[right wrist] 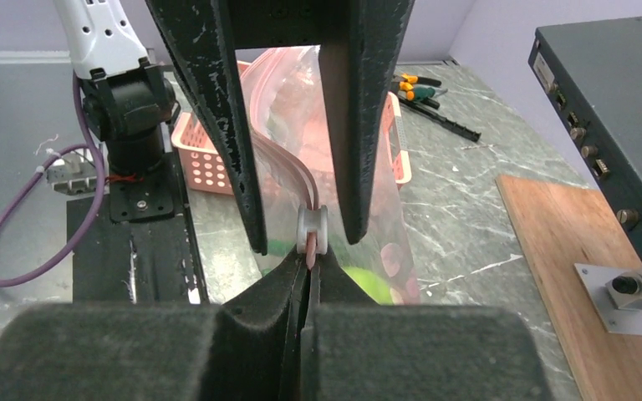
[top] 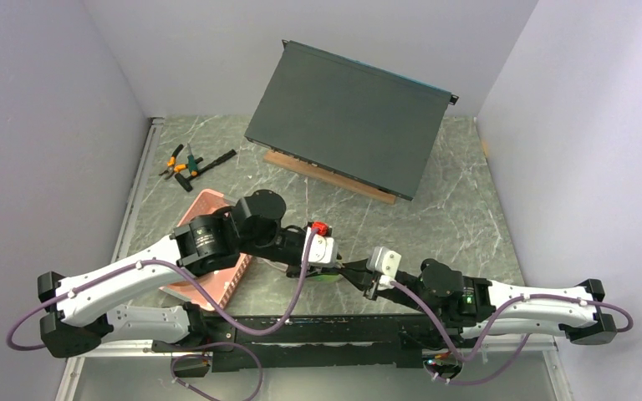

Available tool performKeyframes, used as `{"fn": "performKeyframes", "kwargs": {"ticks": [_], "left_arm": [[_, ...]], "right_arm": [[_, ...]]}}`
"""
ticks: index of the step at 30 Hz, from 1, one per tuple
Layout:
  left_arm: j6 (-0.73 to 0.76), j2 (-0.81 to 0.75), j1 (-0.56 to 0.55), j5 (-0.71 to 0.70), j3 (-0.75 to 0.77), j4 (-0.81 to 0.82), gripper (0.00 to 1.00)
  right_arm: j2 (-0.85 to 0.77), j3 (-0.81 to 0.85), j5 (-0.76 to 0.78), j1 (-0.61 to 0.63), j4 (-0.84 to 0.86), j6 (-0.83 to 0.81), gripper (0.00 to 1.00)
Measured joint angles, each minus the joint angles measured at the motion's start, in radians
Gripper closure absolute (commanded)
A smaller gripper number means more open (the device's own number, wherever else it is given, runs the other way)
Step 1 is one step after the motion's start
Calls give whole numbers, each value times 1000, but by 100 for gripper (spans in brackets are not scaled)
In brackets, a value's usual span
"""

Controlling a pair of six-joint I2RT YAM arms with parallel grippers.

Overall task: Place the food in the zip-top bag and seal the zipper
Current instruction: Zip the zipper food storage bag at the center of the board.

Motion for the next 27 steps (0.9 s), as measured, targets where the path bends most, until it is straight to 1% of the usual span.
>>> {"fn": "performKeyframes", "kwargs": {"ticks": [7, 12, 13, 14, 15, 22, 27], "left_arm": [[0, 14, 0, 37, 4, -8, 70], [2, 14, 0, 32, 4, -8, 84], [5, 14, 0, 32, 5, -10, 90], [7, 15, 0, 32, 7, -14, 99], [11, 19, 0, 32, 13, -21, 100], [34, 33, 0, 7, 38, -44, 100], [56, 33, -2, -35, 46, -53, 100]], "right_arm": [[-6, 0, 4, 0, -3, 2, 100], [-3, 0, 4, 0, -4, 3, 100], [-3, 0, 4, 0, -5, 5, 100], [-4, 0, 4, 0, -5, 6, 100], [-5, 0, 4, 0, -5, 8, 100], [-11, -2, 31, -1, 4, 33, 100], [-53, -37, 57, -1, 46, 61, 100]]}}
